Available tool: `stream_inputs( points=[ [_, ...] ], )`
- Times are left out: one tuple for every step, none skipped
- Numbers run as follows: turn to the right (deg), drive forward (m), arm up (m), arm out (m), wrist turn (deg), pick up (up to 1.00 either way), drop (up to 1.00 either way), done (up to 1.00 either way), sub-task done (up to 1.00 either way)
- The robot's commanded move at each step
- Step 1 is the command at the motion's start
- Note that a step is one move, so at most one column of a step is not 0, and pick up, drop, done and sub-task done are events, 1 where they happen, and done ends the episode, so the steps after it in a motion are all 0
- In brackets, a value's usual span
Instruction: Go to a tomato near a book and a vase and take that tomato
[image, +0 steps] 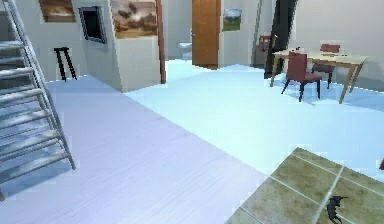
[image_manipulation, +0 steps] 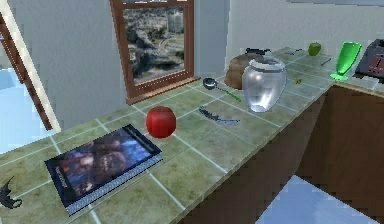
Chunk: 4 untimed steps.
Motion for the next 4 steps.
stream_inputs(
  points=[
    [0.0, 0.0, 0.38, 0.0, 0.0, 0.0, 0.0, 0.0, 0.0],
    [0.0, 0.0, 0.0, 0.32, 0.0, 0.0, 0.0, 0.0, 0.0],
    [0.0, 0.0, 0.0, 0.0, 45.0, 0.0, 0.0, 0.0, 0.0],
    [0.0, 0.0, 0.0, 0.0, 45.0, 0.0, 0.0, 0.0, 0.0]
  ],
)
